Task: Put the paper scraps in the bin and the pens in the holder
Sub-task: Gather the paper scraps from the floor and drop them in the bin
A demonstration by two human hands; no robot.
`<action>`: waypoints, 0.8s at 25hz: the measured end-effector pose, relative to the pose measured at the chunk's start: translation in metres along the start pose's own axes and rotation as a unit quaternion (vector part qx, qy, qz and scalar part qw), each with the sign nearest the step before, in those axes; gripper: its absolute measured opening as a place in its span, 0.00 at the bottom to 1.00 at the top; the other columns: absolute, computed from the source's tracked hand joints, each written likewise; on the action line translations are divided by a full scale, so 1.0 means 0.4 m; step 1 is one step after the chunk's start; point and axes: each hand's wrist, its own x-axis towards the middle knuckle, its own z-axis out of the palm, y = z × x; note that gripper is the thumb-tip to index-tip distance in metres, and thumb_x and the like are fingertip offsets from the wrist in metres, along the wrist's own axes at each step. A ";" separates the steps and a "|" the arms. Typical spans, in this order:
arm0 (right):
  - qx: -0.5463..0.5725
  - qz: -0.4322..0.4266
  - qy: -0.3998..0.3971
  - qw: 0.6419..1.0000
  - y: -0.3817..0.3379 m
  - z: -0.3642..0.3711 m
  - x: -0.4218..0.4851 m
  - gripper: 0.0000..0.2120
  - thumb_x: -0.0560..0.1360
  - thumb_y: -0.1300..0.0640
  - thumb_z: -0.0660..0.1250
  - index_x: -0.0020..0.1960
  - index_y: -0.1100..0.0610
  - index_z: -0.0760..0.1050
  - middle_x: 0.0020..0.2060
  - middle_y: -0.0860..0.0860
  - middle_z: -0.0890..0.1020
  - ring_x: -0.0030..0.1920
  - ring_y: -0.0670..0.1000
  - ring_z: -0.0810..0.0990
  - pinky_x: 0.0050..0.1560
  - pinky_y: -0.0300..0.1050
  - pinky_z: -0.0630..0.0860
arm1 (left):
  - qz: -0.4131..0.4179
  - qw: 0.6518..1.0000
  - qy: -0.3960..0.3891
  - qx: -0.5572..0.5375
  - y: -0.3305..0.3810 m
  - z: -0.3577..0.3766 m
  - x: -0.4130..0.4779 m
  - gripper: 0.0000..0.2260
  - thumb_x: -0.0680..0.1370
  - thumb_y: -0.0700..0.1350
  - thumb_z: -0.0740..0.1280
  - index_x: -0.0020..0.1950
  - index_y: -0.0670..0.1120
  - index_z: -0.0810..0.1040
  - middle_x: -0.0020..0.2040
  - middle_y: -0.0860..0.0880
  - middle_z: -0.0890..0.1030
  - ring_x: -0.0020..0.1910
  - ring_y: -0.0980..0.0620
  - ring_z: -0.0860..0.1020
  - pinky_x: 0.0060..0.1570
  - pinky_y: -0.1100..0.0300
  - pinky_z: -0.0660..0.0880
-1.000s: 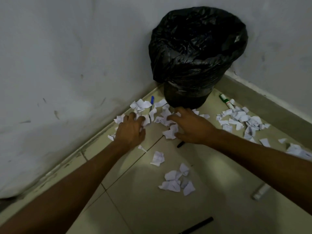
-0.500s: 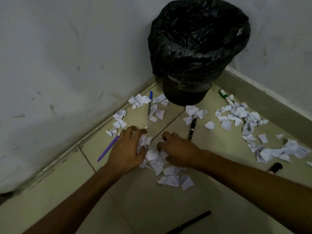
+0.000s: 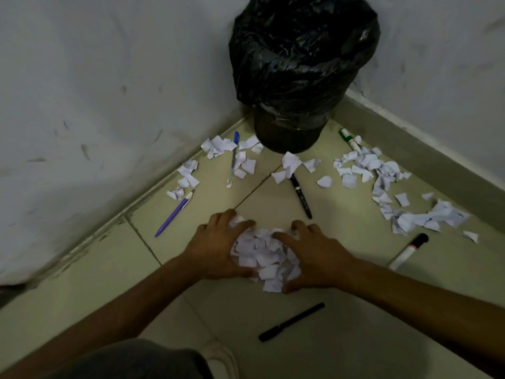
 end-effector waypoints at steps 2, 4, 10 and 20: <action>-0.011 -0.007 -0.011 1.000 -0.027 0.045 -0.014 0.56 0.61 0.33 0.75 0.78 0.39 0.45 0.75 0.54 0.52 0.70 0.58 0.58 0.58 0.57 0.75 | 0.020 0.999 -0.010 0.043 0.030 0.031 -0.017 0.50 0.58 0.78 0.63 0.76 0.59 0.58 0.76 0.44 0.59 0.71 0.43 0.62 0.64 0.43 0.69; 0.001 -0.020 0.028 0.999 -0.050 0.073 0.002 0.52 0.65 0.37 0.75 0.78 0.39 0.46 0.75 0.55 0.53 0.69 0.58 0.60 0.55 0.55 0.76 | 0.037 0.999 0.019 0.028 0.053 0.059 -0.013 0.43 0.61 0.74 0.63 0.72 0.55 0.66 0.72 0.42 0.66 0.65 0.42 0.69 0.56 0.44 0.75; 0.097 -0.021 0.091 0.991 -0.003 0.080 0.073 0.21 0.70 0.53 0.74 0.61 0.51 0.73 0.55 0.52 0.67 0.52 0.51 0.70 0.46 0.50 0.76 | 0.036 0.989 0.069 -0.123 0.068 0.080 0.019 0.18 0.71 0.48 0.70 0.60 0.48 0.77 0.60 0.45 0.71 0.53 0.46 0.73 0.48 0.53 0.76; 0.524 0.070 0.236 0.816 0.058 -0.030 0.018 0.05 0.70 0.61 0.77 0.46 0.57 0.85 0.42 0.52 0.87 0.41 0.51 0.86 0.44 0.50 0.85 | -0.023 0.945 0.212 -0.249 0.095 -0.015 0.038 0.09 0.72 0.41 0.74 0.52 0.49 0.81 0.51 0.50 0.78 0.49 0.56 0.76 0.49 0.78 0.65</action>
